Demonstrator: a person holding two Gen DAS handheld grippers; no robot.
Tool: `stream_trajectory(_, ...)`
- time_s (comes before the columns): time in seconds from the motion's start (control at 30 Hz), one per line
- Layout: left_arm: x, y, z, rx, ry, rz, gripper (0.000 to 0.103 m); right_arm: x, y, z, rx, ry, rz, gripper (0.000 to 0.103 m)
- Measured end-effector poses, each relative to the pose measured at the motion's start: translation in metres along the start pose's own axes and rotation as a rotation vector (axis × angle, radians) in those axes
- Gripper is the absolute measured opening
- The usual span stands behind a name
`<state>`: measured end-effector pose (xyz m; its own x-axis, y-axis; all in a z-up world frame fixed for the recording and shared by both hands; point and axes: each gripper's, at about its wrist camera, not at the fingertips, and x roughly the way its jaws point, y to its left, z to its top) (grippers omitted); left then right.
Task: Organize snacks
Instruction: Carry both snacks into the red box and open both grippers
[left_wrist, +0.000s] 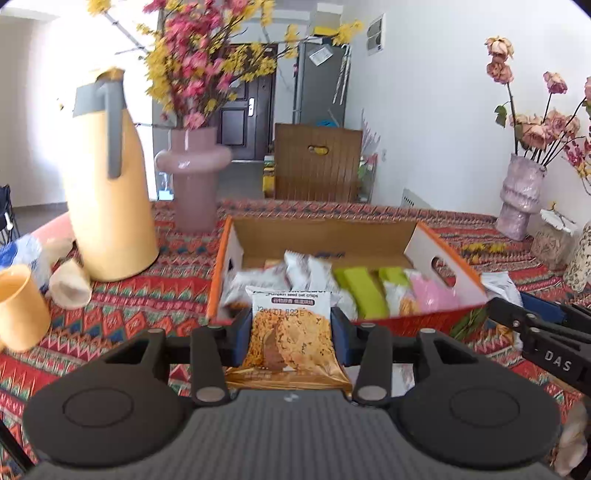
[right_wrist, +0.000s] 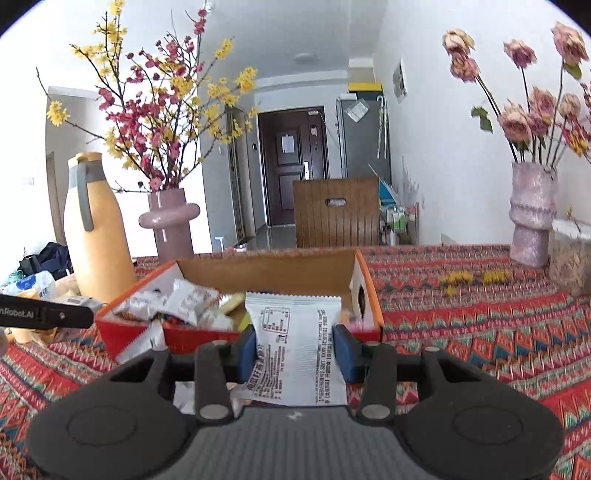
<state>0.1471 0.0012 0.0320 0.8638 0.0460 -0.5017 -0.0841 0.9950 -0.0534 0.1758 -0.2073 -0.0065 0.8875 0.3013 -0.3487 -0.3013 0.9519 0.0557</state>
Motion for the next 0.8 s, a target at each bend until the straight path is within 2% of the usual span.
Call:
stream_trajectory(0.27,0.014,-0.013,0.029,0.012,-0.04,-0.013,0.044,0.018,0.005,0.033,-0.012,-0.05,-0.012,0.043)
stream_trajectory(0.5,0.035,-0.02,0.046,0.002,-0.068,-0.007,0.044,0.05,0.009,0.057,-0.021,-0.068,-0.031,0.043)
stream_trajectory(0.8,0.083,-0.02,0.059,-0.032,-0.054,0.042,0.044,0.098,0.01,0.058,-0.01,-0.044,-0.06,0.043)
